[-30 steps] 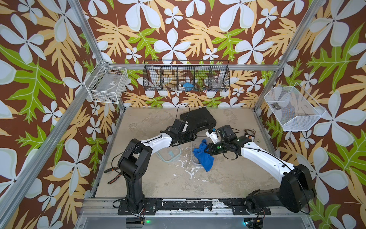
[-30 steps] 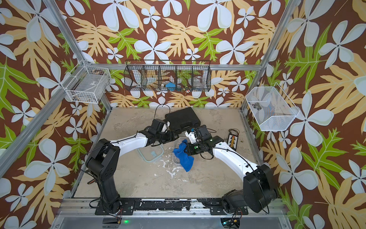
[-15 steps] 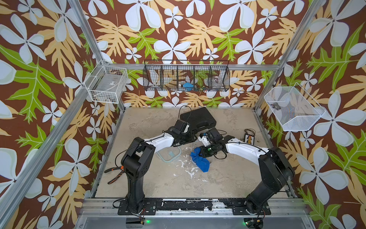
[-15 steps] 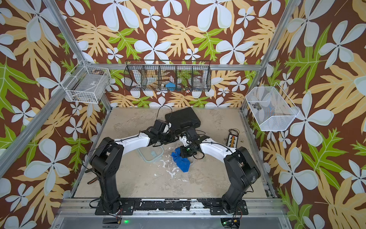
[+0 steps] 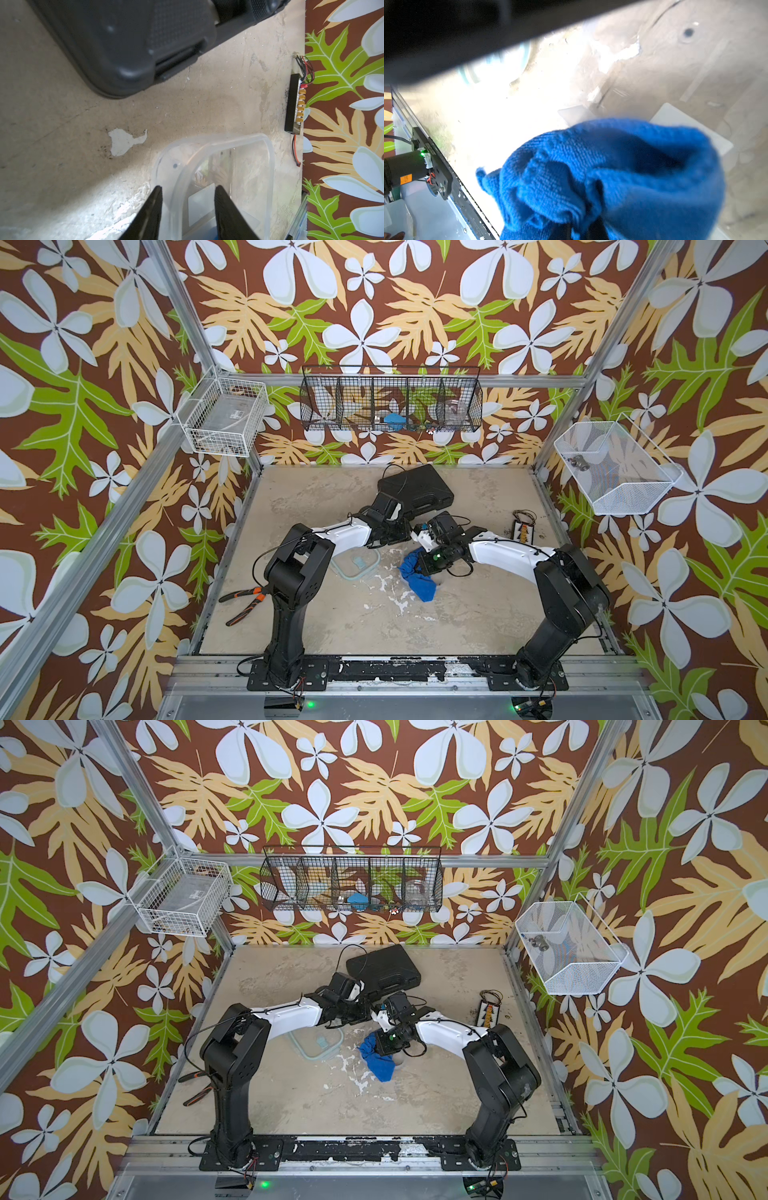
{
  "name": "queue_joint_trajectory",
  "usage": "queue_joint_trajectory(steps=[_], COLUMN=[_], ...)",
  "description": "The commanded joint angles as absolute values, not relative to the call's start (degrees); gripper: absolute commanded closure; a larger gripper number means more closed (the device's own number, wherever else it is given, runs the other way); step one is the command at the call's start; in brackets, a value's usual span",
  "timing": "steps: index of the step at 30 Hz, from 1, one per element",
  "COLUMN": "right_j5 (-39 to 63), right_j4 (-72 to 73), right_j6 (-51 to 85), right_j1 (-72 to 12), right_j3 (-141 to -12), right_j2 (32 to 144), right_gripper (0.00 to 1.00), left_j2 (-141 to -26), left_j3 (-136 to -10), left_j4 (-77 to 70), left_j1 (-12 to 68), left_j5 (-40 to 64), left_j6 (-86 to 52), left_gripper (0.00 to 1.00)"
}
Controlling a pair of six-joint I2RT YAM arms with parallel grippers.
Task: Wipe the insides of the lunch boxes
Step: Wipe the dirt inside the lunch box.
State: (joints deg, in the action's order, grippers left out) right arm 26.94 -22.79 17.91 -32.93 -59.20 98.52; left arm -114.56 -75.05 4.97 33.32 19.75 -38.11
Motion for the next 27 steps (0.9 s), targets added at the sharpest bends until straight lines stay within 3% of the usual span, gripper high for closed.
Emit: queue_joint_trajectory(steps=[1,6,20,27], right_j5=[26.1,24.1,23.5,24.2], right_j4=[-24.1,-24.3,-23.0,-24.1], right_j6=[17.1,17.1,17.0,14.8], right_j1=[-33.0,-33.0,-33.9,-36.8], right_j3=[-59.1,-58.8,-61.4,-64.1], right_j2=[98.5,98.0,99.0,102.8], right_gripper=[1.0,1.0,1.0,1.0], left_j2=[-114.7,-114.0,-117.3,-118.6], left_j3=[-75.7,-75.5,-80.6,-83.3], left_j4=[7.0,8.2,16.1,18.5], left_j1=[33.5,33.4,33.6,33.7], left_j5=[19.6,18.3,11.8,11.3], left_j6=[-35.5,-34.2,-30.5,-30.3], left_gripper=[0.6,0.61,0.9,0.97])
